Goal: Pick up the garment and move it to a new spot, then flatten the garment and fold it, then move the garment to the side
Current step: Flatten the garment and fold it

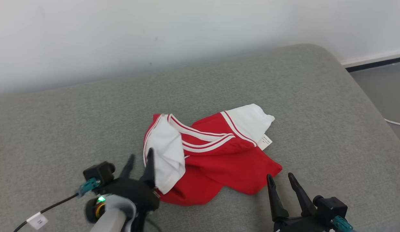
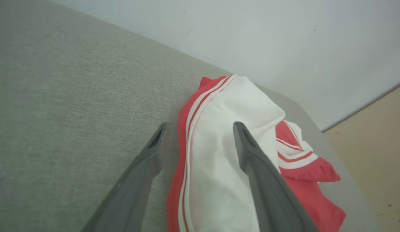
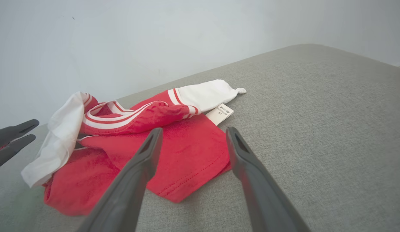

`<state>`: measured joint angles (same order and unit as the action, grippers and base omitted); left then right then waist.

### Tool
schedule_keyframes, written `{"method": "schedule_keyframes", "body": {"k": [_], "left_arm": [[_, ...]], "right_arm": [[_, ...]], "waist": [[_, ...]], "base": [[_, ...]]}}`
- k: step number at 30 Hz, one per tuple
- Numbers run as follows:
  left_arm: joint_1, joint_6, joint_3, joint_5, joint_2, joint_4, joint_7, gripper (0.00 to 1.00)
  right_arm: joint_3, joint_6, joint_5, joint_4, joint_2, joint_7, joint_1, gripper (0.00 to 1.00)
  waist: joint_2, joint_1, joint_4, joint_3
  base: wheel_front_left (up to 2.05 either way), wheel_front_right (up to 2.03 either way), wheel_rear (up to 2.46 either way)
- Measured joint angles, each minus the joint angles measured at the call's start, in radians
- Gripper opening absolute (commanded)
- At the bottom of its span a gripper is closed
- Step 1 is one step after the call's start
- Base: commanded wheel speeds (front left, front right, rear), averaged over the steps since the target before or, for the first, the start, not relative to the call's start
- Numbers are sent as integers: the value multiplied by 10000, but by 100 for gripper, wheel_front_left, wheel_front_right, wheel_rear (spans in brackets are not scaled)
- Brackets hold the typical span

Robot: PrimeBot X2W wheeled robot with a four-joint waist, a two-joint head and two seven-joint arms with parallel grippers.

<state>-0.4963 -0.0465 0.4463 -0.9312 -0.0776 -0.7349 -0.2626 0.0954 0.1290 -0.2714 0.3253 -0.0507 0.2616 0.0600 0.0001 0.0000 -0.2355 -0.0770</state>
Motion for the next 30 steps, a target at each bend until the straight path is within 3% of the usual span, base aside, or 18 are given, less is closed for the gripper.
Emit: {"method": "schedule_keyframes", "body": {"k": [3,8,12,20,30], "left_arm": [[299,535,217,1170,-654,-115,0,100],[440,1275,821,2171,-1576,-102,395,100],[-4,1532,1193,2715,-2150,679,1012,100],[-1386,966,2615,3329,-1559,2052,3064,100],[-2480,309,3774,3818,-924,660,4539,100]], "right_arm": [[15,0,-2,2,-2,0,-2,100],[-21,0,-8,33,0,0,-5,100],[-35,0,-15,79,0,0,-29,100],[201,0,-242,21,2,0,43,100],[355,0,-654,-25,-4,0,254,100]], "waist": [[-1,0,240,-2],[0,0,486,86],[-1,0,537,197],[0,0,66,145],[0,0,-1315,-231]], "base": [[0,0,0],[0,0,0],[0,0,0],[0,0,0],[0,0,0]]}}
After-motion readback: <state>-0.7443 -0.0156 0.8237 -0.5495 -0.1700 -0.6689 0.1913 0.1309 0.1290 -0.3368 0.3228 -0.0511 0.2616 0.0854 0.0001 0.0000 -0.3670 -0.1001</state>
